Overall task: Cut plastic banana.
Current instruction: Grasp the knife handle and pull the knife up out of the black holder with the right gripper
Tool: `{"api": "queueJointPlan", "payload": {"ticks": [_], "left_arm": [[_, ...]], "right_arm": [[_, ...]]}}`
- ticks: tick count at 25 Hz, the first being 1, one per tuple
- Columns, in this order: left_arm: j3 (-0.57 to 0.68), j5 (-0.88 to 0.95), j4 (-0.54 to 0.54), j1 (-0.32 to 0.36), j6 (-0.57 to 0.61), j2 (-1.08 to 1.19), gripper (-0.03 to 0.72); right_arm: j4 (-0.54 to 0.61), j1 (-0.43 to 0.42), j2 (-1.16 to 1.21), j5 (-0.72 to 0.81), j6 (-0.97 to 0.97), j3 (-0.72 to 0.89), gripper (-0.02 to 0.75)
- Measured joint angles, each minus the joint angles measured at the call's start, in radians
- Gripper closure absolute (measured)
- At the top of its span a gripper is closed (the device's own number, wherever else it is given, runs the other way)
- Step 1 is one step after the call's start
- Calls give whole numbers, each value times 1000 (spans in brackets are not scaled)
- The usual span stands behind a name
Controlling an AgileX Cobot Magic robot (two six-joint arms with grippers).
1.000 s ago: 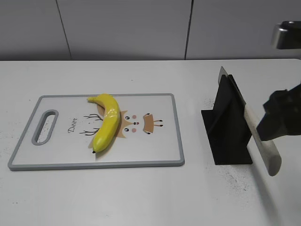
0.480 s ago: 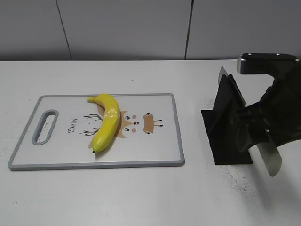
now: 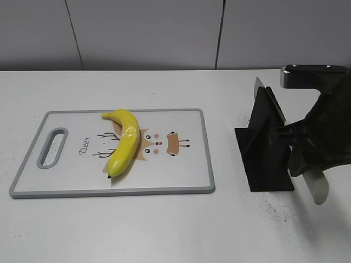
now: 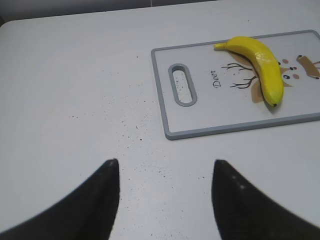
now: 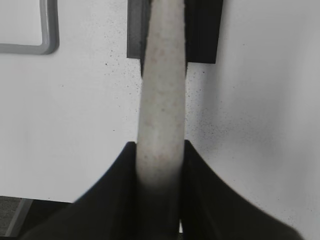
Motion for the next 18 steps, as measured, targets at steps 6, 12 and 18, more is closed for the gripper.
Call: {"api": "queueJointPlan", "payload": {"ticks": [6, 12, 18], "left_arm": [[0, 0, 0, 0, 0, 0, 135], [0, 0, 0, 0, 0, 0, 135], [0, 0, 0, 0, 0, 0, 139]], "right_arm": [[-1, 0, 0, 1, 4, 0, 565], [-2, 0, -56, 6, 5, 0, 566], [-33, 0, -135, 21, 15, -9, 566]]}}
